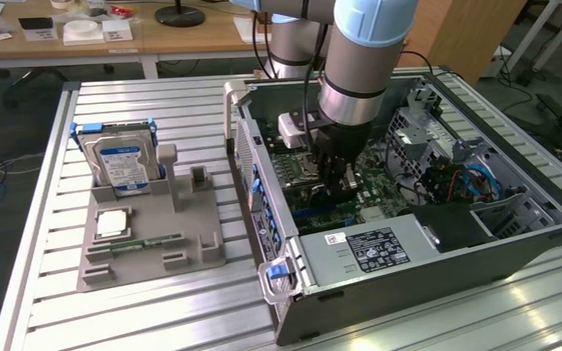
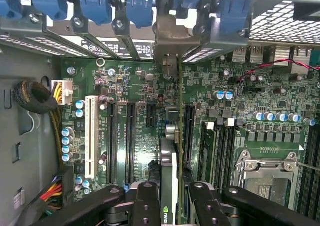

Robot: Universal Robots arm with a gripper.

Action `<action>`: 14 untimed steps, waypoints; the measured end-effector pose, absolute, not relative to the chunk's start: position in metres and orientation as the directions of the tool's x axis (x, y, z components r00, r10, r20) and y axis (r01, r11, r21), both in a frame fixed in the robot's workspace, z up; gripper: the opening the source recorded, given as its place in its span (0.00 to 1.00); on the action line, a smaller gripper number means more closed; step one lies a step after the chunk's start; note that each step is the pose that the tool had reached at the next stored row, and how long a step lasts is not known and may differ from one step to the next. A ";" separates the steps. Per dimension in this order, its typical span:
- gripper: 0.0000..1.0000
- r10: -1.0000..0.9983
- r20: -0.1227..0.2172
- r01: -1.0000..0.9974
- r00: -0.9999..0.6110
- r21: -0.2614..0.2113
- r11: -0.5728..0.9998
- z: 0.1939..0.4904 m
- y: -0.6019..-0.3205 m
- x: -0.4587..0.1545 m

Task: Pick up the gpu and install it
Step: 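Insert the gpu into the slot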

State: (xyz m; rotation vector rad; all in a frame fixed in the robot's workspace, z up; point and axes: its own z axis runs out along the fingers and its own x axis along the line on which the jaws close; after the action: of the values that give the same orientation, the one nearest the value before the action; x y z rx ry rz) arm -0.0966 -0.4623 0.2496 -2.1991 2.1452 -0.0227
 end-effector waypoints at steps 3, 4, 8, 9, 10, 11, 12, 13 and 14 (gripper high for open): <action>0.26 -0.999 -0.038 -0.998 0.026 -0.060 -0.024 0.249 -0.462 -0.097; 0.26 -0.999 -0.038 -0.998 0.026 -0.060 -0.024 0.249 -0.462 -0.097; 0.26 -0.999 -0.038 -0.998 0.026 -0.060 -0.024 0.249 -0.462 -0.097; 0.26 -0.999 -0.038 -0.998 0.026 -0.060 -0.024 0.248 -0.462 -0.097; 0.26 -0.999 -0.038 -0.998 0.026 -0.060 -0.023 0.248 -0.462 -0.097; 0.26 -0.999 -0.038 -0.998 0.026 -0.060 -0.023 0.248 -0.462 -0.096; 0.26 -0.999 -0.038 -0.998 0.026 -0.060 -0.023 0.248 -0.462 -0.096; 0.26 -0.999 -0.038 -0.998 0.026 -0.060 -0.023 0.248 -0.462 -0.096; 0.26 -0.999 -0.038 -0.998 0.026 -0.060 -0.024 0.249 -0.463 -0.096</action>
State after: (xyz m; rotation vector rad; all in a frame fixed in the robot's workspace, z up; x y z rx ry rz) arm -0.0960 -0.4625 0.2487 -2.1989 2.1451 -0.0229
